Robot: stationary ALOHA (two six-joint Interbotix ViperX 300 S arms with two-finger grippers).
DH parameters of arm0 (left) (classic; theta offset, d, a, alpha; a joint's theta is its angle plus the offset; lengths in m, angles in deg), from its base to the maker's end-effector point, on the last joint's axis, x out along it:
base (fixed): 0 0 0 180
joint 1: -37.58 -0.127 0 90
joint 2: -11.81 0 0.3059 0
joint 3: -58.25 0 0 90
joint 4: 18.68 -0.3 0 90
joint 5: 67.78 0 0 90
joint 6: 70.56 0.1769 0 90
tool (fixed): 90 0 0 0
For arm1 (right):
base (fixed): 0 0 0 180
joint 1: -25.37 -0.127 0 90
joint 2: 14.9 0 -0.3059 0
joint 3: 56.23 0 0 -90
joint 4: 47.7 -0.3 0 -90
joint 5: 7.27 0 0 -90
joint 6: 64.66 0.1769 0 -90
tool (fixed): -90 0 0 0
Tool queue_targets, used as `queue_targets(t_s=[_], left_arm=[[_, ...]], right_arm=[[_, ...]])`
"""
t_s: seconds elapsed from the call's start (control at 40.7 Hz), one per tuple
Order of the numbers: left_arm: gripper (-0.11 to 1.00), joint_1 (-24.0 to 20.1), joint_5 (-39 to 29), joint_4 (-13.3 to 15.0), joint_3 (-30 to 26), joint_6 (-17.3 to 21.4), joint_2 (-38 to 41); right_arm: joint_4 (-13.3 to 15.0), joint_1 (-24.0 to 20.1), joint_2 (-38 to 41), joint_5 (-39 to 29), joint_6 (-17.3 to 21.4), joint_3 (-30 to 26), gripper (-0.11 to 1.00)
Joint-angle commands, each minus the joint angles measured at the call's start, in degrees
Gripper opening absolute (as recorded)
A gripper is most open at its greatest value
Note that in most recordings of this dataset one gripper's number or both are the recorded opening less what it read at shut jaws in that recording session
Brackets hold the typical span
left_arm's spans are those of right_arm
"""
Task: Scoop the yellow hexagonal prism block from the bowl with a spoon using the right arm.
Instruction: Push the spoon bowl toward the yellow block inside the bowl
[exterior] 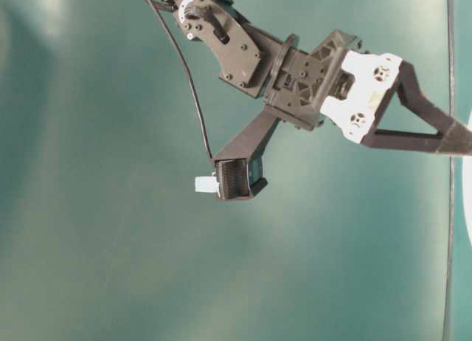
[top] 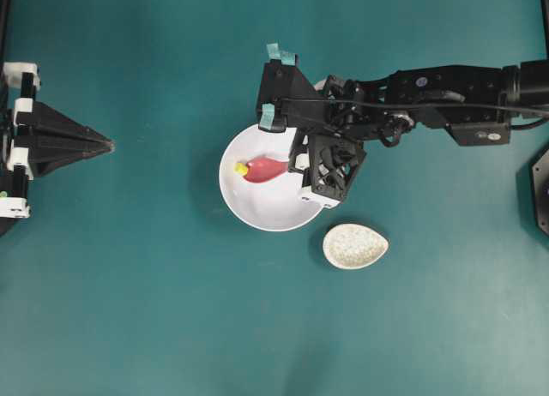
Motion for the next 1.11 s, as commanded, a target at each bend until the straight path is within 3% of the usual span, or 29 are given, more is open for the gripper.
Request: queue_targets(t_s=[0.0,0.369,1.081], left_arm=[[0.0,-0.1,0.3,-0.1,-1.1,0.2,0.3],[0.0,-0.1,0.3,-0.1,-1.1,0.3,0.2],[0.0,-0.1,0.3,-0.2,-1.1,0.3,0.3]], right_arm=[[0.2,0.0,-0.7,0.6,-0.1,-0.5,0.23],[0.2,0.0,-1.0,1.0,-0.1,-0.2,0.23],[0.1,-0.7,-5.6,11.1,0.4,6.9,0.23]])
